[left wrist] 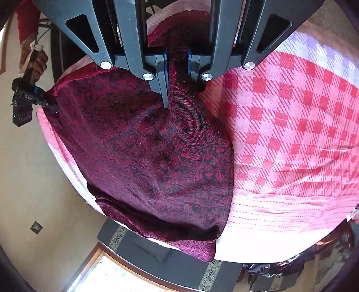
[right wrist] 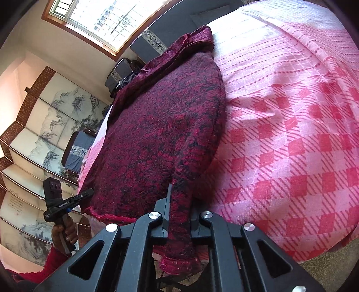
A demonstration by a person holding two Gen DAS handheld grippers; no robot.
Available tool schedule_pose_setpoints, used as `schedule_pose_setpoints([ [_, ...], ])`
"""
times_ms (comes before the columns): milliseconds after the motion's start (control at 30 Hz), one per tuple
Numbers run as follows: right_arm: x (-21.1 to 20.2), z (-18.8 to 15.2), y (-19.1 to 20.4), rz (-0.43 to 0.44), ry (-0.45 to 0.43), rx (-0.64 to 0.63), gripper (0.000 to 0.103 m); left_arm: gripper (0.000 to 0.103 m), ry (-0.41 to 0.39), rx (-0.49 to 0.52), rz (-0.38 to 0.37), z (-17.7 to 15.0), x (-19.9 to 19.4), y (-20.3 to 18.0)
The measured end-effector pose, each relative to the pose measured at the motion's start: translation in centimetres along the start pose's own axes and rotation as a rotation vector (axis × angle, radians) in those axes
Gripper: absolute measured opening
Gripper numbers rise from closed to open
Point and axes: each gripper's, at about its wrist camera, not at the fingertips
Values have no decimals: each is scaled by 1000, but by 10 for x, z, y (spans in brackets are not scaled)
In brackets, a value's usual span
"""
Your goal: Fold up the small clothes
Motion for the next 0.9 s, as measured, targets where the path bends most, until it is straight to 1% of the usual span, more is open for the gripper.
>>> schedule_pose_setpoints([
  [33,-2,-1,1,0,-11,-5,7,11,-24,33,24,-1,-4,-5],
  [100,-8,-1,2,18,-31,3,7,11,-59,66,55,-1,-9,-13],
  [200,-16,0,1,42,-56,32,7,11,-115,101,82,0,-19,-22],
  [333,-22,0,0,63,-77,49,7,11,-156,154,101,1,-27,-34],
  [500,-28,-3,4,82,-87,58,7,11,-176,168,111,0,-35,-36],
  [900,-40,-4,5,107,-95,85,7,11,-189,185,118,-2,-42,-37],
])
Point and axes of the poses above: each gripper's, at about its wrist camera, not at the fingertips, and x roughly the way its jaws point, y to its left, z to its top, and after that the axes turned 15 degrees about -y, right-handed
